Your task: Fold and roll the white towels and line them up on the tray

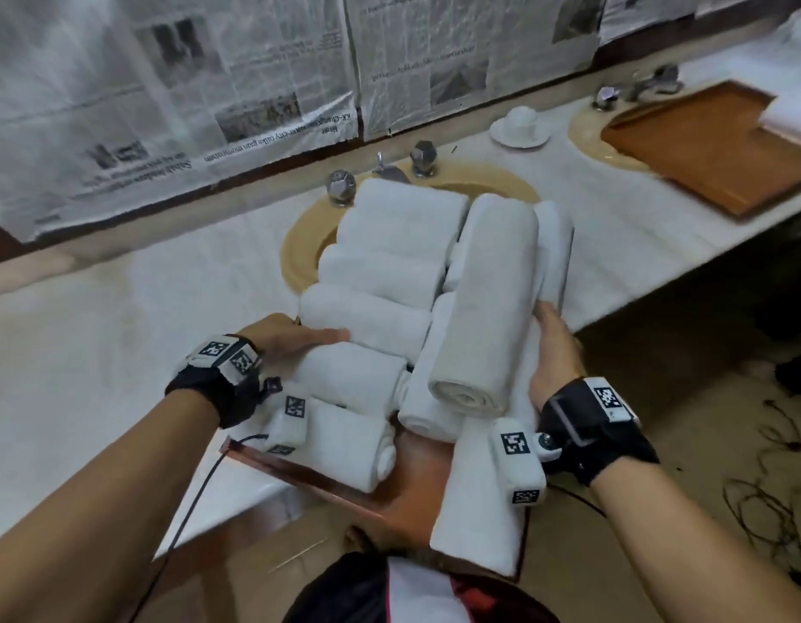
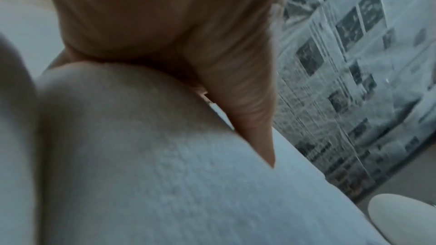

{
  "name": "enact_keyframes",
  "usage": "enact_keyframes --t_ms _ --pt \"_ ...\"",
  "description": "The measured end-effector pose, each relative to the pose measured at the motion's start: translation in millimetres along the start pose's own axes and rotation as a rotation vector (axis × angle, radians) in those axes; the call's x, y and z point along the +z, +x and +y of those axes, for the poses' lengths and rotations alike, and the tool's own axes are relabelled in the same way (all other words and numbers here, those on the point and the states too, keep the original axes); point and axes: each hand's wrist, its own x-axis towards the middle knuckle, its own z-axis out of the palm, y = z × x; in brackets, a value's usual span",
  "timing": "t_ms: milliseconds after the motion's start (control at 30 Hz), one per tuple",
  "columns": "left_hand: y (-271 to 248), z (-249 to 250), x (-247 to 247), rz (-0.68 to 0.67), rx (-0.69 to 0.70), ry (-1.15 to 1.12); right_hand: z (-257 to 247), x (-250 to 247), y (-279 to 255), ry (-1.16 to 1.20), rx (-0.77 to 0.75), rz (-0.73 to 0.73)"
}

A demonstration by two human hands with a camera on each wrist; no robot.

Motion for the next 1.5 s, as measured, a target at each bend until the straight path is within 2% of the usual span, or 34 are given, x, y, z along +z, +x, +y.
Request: enact_keyframes --t_ms 200,400,633,833,967,1167,1333,1500 --pt "-23 -93 -24 0.075 -0.128 -0.165 24 61 -30 -0.134 0.012 -0.185" --pt "-48 -195 -55 0.122 -0.267 -0.3 77 143 -66 -0.23 0.042 -0.331" --pt "-62 -314 -107 0.171 -0.378 -0.419 151 253 -119 -0.409 0.093 -0.438" --pt "-59 -389 -153 0.208 -0.451 -0.484 207 341 -147 -0.532 0.089 -0.501" --pt "-48 -420 -180 0.21 -0.461 -0.551 231 385 -155 -0.595 0.091 -0.502" --pt "-19 -448 -209 0.221 -0.487 -0.653 241 449 -157 -0.722 0.053 -0.508" --pt "-4 -445 -240 0.294 -0.546 -0.566 247 499 -151 -0.811 0.039 -0.537" --pt "10 -456 -255 0.362 -0.474 -0.72 246 536 -149 -0.909 0.009 -0.592"
